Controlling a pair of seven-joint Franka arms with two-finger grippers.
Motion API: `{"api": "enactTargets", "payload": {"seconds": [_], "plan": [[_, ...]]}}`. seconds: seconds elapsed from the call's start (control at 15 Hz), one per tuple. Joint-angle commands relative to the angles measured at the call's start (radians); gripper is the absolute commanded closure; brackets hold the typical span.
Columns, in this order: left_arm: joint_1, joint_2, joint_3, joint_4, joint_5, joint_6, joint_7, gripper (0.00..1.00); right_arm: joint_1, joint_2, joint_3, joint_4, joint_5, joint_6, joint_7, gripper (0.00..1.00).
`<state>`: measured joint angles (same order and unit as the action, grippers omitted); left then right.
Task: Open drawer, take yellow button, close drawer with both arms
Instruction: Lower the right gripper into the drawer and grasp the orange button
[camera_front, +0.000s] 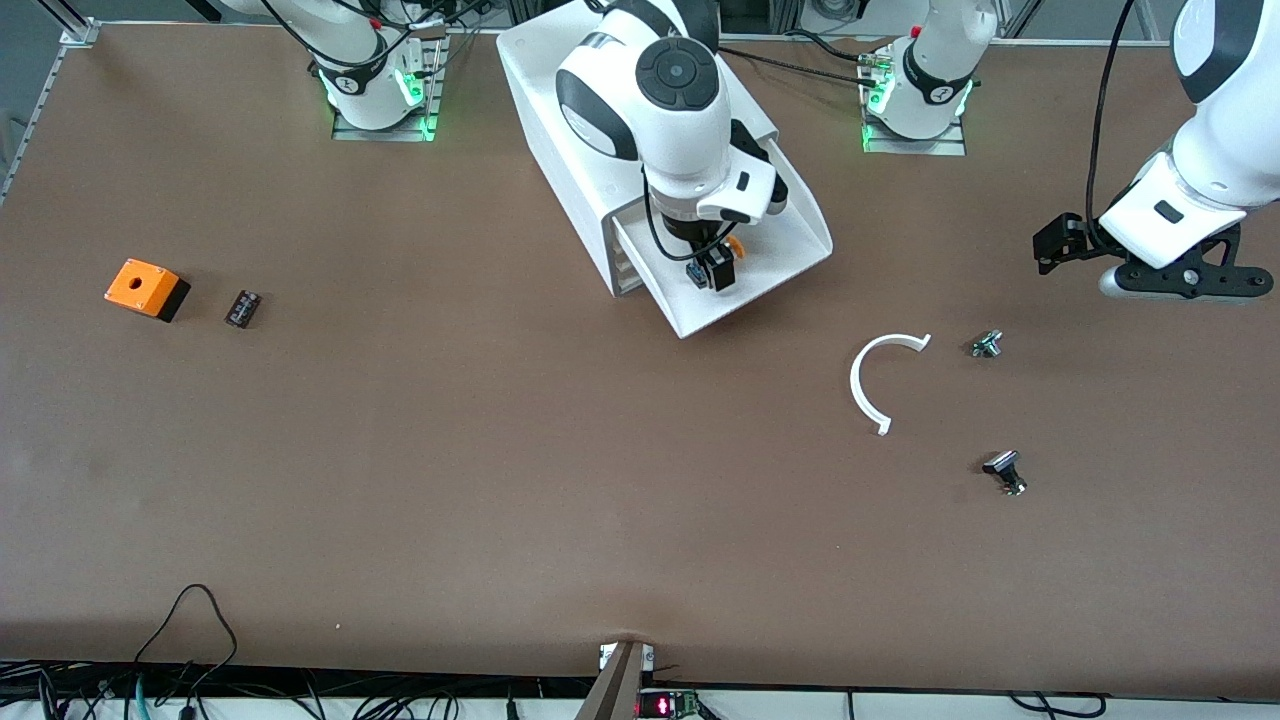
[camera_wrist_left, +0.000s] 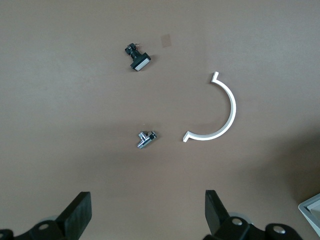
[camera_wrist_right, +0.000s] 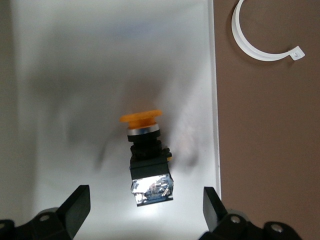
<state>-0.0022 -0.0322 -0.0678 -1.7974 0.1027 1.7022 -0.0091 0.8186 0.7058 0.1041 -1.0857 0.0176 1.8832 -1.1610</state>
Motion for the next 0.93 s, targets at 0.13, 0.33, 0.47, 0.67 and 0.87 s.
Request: {"api": "enactTargets", "payload": {"seconds": [0.13,0.33,0.47,0.67,0.87], "plan": [[-0.001,-0.006,0.003,0.01,0.025,-0.004,-0.012,0.0,0.004,0.047,0.0,0.043,0.009,0.027,-0.016,0.0],[0.001,-0.006,0.003,0.01,0.025,-0.004,-0.012,0.0,0.004,0.055,0.0,0.043,0.012,0.034,-0.013,0.01],[0.001,-0.006,0.003,0.01,0.025,-0.004,-0.012,0.0,0.005,0.055,0.0,0.043,0.013,0.04,-0.014,0.12],[0.001,-0.006,0.003,0.01,0.025,-0.004,-0.012,0.0,0.014,0.057,0.0,0.035,0.01,0.066,-0.016,0.35],[0.001,-0.006,0.003,0.01,0.025,-0.006,-0.012,0.0,0.019,0.057,0.0,0.033,0.008,0.07,-0.019,0.49]]}}
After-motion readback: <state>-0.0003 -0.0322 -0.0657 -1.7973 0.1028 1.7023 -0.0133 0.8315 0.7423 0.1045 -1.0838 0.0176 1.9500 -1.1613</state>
